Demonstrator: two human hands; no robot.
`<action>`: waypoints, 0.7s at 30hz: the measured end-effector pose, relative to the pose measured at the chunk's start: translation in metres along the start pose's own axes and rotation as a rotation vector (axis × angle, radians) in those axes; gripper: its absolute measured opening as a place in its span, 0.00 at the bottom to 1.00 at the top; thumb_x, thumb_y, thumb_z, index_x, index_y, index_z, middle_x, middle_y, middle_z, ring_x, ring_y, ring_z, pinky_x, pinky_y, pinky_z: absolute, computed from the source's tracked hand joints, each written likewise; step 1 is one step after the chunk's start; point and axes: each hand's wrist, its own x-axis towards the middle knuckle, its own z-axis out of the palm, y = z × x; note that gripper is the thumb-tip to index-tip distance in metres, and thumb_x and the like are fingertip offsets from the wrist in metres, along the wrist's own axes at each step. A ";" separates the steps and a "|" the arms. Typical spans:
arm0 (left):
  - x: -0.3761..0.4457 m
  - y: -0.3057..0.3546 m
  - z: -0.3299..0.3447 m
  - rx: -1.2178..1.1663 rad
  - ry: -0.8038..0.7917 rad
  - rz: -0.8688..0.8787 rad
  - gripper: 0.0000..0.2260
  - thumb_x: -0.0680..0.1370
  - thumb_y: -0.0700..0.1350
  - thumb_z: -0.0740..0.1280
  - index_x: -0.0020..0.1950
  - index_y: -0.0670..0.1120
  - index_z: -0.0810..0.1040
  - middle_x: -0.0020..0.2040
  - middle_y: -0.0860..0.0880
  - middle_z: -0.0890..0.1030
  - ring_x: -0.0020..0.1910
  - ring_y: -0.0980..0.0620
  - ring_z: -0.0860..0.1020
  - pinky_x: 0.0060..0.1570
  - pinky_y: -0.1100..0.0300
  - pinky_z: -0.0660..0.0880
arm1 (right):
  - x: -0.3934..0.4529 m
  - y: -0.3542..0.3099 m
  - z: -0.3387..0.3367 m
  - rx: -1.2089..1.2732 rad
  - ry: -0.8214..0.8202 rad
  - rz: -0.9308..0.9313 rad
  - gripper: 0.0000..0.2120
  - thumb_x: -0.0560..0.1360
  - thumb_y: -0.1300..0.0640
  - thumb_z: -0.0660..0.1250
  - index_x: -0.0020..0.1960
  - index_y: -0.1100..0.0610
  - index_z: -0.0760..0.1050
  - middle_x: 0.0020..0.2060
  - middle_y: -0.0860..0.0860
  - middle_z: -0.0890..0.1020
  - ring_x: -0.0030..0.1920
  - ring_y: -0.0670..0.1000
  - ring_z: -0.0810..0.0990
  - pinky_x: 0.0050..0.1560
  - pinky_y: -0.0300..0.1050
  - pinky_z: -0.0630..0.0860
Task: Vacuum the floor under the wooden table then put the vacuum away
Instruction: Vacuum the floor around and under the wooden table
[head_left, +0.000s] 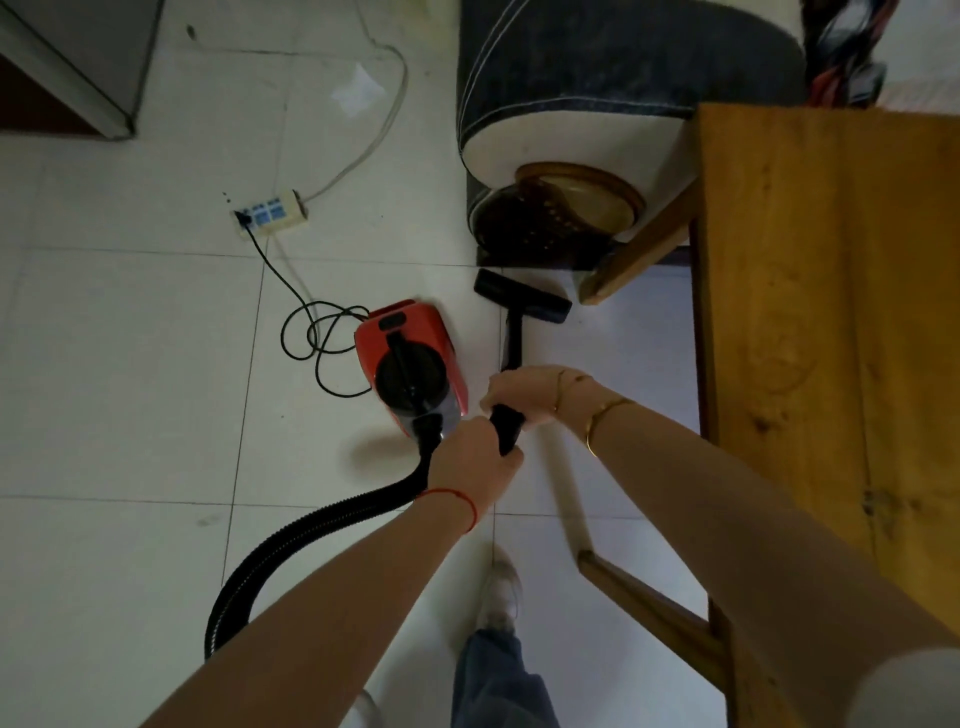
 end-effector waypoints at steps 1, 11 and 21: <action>0.007 0.006 0.001 -0.017 0.007 -0.003 0.11 0.76 0.49 0.64 0.48 0.41 0.76 0.36 0.49 0.75 0.33 0.52 0.75 0.32 0.61 0.73 | 0.002 0.008 0.000 0.000 0.025 -0.010 0.11 0.76 0.65 0.61 0.38 0.53 0.70 0.36 0.48 0.70 0.34 0.44 0.69 0.36 0.35 0.67; -0.014 0.005 0.008 0.036 -0.043 -0.014 0.10 0.76 0.49 0.65 0.49 0.44 0.73 0.38 0.50 0.75 0.33 0.53 0.74 0.31 0.63 0.72 | -0.027 -0.018 0.027 0.188 0.134 0.085 0.03 0.74 0.63 0.66 0.44 0.56 0.73 0.45 0.54 0.76 0.46 0.54 0.76 0.50 0.46 0.75; -0.096 -0.069 -0.007 0.248 -0.143 0.129 0.10 0.77 0.51 0.64 0.44 0.47 0.67 0.33 0.54 0.68 0.28 0.58 0.68 0.25 0.68 0.61 | -0.041 -0.135 0.073 0.472 0.326 0.126 0.03 0.73 0.64 0.65 0.43 0.57 0.74 0.44 0.51 0.74 0.45 0.51 0.74 0.54 0.41 0.71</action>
